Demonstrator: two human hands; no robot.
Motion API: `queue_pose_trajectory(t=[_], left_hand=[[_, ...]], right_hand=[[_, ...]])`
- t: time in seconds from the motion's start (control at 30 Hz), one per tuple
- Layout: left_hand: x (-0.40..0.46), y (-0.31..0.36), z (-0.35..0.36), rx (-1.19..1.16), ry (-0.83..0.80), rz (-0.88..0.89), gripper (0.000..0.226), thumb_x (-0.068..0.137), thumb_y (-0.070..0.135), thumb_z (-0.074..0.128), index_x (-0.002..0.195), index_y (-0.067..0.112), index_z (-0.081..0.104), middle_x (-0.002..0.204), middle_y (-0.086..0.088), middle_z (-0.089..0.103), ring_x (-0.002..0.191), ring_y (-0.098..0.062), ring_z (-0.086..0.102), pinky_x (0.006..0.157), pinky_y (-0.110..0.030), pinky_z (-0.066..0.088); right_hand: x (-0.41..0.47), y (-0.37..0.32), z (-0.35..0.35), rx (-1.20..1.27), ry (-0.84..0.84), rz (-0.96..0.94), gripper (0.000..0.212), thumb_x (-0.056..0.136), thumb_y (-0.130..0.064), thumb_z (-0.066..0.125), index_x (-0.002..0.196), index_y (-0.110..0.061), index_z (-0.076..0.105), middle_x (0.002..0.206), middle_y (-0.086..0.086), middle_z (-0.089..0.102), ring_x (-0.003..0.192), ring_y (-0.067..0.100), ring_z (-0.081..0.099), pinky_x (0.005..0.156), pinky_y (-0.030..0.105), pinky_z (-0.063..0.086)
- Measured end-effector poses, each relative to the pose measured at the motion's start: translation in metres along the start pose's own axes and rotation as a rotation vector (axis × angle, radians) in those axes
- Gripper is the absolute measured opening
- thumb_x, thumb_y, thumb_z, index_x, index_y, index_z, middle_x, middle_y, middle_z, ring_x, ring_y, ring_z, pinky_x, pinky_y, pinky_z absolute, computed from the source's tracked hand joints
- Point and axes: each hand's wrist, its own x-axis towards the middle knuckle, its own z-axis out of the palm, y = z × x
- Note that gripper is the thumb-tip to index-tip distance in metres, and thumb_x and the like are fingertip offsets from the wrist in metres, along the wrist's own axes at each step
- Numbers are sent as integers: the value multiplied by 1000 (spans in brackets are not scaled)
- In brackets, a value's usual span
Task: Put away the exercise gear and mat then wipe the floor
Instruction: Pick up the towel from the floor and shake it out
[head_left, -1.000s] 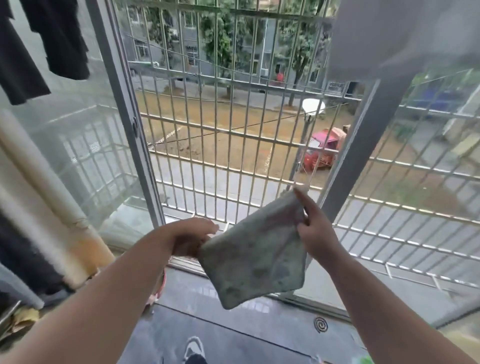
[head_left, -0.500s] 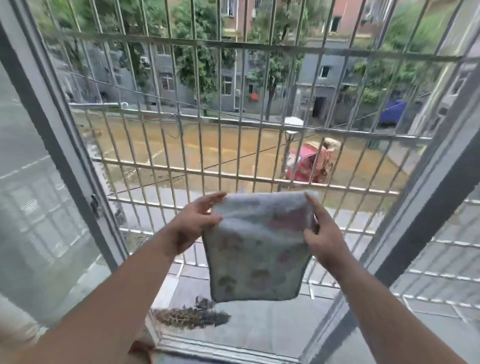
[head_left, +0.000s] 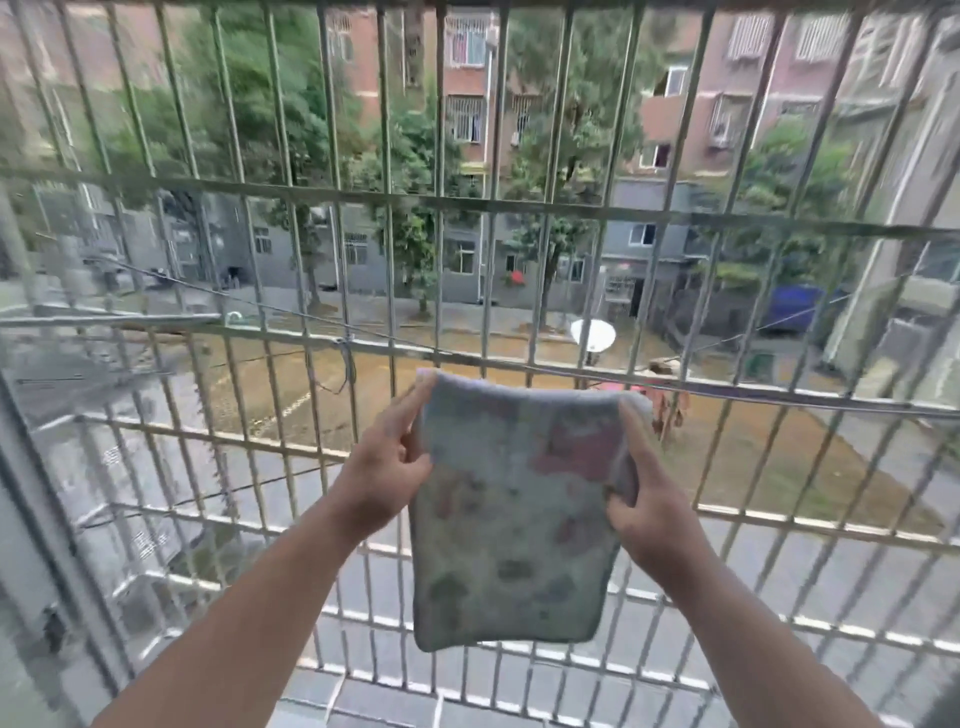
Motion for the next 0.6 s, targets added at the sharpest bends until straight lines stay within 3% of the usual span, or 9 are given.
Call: queue_pose_trajectory(t=[0.07,0.13,0.2,0.27,0.37,0.47,0.6], left_hand=[[30,-1,-1,48,7,117,89,82,-17,59,153,28,29,155,25,28,135,-23,46,98,-42,53],[60,-6,-4,53,25,176,90,82,-18,59,154,25,27,152,35,22,136,-29,42,97,-42,53],[90,-11,-9,76,48,214,87,83,-17,60,154,22,27,152,34,21,135,-33,42,96,-41,54],[119,-15,-15,151,56,240,87,83,-14,60,154,22,26,156,27,21,135,-35,40,98,-35,52],[162,-18,-22,217,22,246,87,82,-14,58,155,20,24,160,14,20,137,-24,38,97,-21,49],[200,-21,-25,272,-6,257,87,81,-15,55,155,15,22,161,5,19,142,-13,29,93,-6,40],[246,-33,-24,352,-55,247,85,82,-14,52,156,15,20,163,3,14,145,-10,20,90,4,31]], right_hand=[[35,5,-3,-11,36,-106,111,73,21,57,154,-43,19,161,-17,21,149,5,19,121,38,25],[70,11,-6,-41,70,-177,113,72,19,63,155,-42,17,162,-19,17,149,3,17,119,25,24],[101,12,-9,-84,106,-173,115,70,19,61,154,-45,17,162,-17,18,147,0,21,111,11,27],[126,12,-9,-121,112,-170,108,73,17,60,156,-36,18,163,-14,18,143,-10,18,105,2,23],[160,15,-6,-175,136,-183,98,76,18,58,157,-23,21,162,-8,18,133,-28,8,100,-5,16],[189,19,-3,-200,125,-127,99,77,14,56,157,-30,18,162,-14,16,133,-25,12,99,-4,18],[218,31,6,-229,120,28,101,77,6,53,156,-43,11,163,-19,11,134,3,31,99,23,37]])
